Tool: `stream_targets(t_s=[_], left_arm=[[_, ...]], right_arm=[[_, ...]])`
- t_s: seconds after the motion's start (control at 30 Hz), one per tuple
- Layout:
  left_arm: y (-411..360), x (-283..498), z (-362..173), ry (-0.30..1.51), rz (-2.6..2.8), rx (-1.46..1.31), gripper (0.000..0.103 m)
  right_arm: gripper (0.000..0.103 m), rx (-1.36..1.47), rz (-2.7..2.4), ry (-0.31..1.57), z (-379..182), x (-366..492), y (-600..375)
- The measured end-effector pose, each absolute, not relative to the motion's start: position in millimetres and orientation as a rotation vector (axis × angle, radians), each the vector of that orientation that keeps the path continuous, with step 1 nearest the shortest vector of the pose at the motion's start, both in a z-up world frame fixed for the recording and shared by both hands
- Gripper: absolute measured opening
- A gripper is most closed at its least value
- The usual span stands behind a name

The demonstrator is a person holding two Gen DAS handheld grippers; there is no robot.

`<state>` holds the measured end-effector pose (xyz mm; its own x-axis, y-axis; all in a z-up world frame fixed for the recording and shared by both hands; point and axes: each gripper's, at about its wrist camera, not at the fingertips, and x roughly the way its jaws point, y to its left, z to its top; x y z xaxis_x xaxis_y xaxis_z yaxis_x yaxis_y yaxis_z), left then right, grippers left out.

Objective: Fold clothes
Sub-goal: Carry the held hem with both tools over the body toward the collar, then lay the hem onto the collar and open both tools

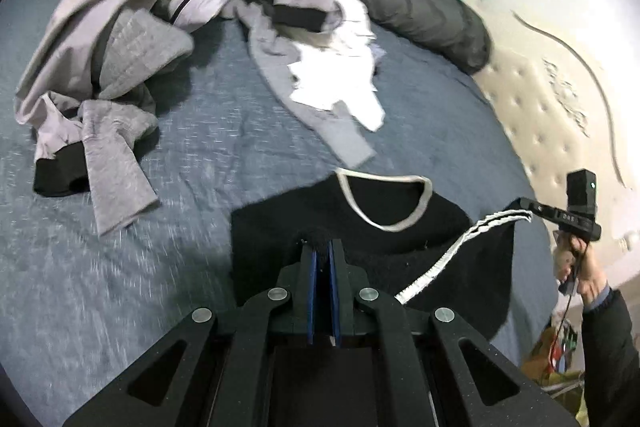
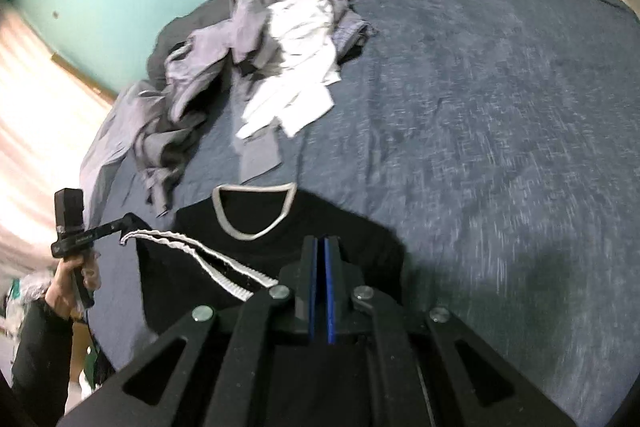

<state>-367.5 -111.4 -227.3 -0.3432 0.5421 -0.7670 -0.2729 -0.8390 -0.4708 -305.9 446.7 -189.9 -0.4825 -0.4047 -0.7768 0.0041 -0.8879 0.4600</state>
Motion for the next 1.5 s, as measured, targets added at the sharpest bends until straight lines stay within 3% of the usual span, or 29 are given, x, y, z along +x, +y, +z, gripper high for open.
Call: stream_targets(t_s=[0.2,0.27,0.3,0.33,0.37,0.43,0.67,0.73,0.93,1.2,1.23,1.27,1.33,1.4,1.5], left_arm=[[-120,-391,-283,-0.484,2.228,-1.466,0.013],[-126,-391,-294,-0.526,2.253,-1.472,0.025],[-128,-390,-297,-0.532,2.275,-1.469,0.042],[-132,-388,-296,-0.542,2.302,-1.453,0.050],[-136,-386,-293,-0.550,2.327,-1.432,0.050],[-141,-380,-284,-0.535,2.377,-1.386,0.050],[-126,-366,-262,-0.342,2.422,-1.296,0.050],[-119,-365,-264,-0.275,2.441,-1.305,0.052],[-97,-381,-277,-0.096,2.450,-1.327,0.057],[-83,-410,-292,0.001,2.429,-1.336,0.057],[-81,-412,-293,0.008,2.423,-1.333,0.056],[-79,-413,-295,0.021,2.413,-1.336,0.053],[-73,-413,-301,0.060,2.384,-1.345,0.021],[-69,-410,-301,0.099,2.375,-1.333,0.011],[-71,-405,-294,0.104,2.389,-1.304,0.008]], right_arm=[[0.003,1.538,-2.461,-0.628,-248,-334,452],[0.006,1.535,-2.466,-0.667,-262,-336,453],[0.006,1.524,-2.484,-0.681,-263,-335,455],[0.012,1.503,-2.513,-0.691,-261,-333,457],[0.018,1.481,-2.542,-0.701,-258,-330,460],[0.039,1.437,-2.582,-0.654,-248,-325,458],[0.042,1.378,-2.614,-0.289,-220,-311,423],[0.048,1.398,-2.610,-0.232,-226,-314,417],[0.049,1.453,-2.655,-0.118,-244,-331,417],[0.049,1.472,-2.620,0.022,-264,-360,406],[0.044,1.475,-2.617,0.034,-266,-362,404],[0.038,1.478,-2.615,0.037,-268,-364,403],[0.013,1.469,-2.639,0.030,-270,-363,405],[0.005,1.452,-2.675,0.031,-270,-360,408],[0.004,1.410,-2.726,0.021,-265,-355,413]])
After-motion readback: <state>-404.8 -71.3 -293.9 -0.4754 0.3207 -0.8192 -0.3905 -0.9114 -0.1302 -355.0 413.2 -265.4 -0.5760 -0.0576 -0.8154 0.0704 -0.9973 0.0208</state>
